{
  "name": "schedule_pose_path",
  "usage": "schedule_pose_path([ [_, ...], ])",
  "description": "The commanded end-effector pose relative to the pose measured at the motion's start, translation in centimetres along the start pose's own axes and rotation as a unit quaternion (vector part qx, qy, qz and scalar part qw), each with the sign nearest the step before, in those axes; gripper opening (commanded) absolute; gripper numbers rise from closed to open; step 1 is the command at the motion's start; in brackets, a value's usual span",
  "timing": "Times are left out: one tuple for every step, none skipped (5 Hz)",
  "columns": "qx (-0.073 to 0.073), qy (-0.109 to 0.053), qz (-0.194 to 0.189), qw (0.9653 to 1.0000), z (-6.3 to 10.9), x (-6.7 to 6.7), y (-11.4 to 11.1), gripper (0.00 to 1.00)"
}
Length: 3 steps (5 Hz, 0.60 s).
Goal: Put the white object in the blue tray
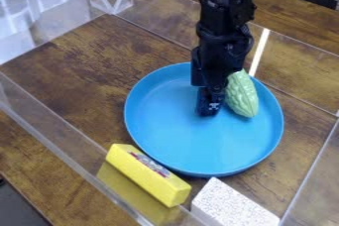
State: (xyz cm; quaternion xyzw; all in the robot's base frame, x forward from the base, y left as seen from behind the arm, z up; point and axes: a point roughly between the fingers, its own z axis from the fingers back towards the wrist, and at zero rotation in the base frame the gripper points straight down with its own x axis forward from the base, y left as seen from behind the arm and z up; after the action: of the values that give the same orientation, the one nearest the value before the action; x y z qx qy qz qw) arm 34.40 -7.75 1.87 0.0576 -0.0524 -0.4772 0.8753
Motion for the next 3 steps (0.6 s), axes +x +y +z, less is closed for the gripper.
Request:
schedule_pose_path([
  [-0.017, 0.012, -0.001, 0.9998, -0.94, 0.37, -1.75, 1.0],
  [-0.023, 0.016, 0.01, 0.9996, -0.83, 0.2, -2.2, 1.0],
  [-0.027, 0.019, 0.019, 0.9993, -0.7, 0.06, -2.62, 1.0],
])
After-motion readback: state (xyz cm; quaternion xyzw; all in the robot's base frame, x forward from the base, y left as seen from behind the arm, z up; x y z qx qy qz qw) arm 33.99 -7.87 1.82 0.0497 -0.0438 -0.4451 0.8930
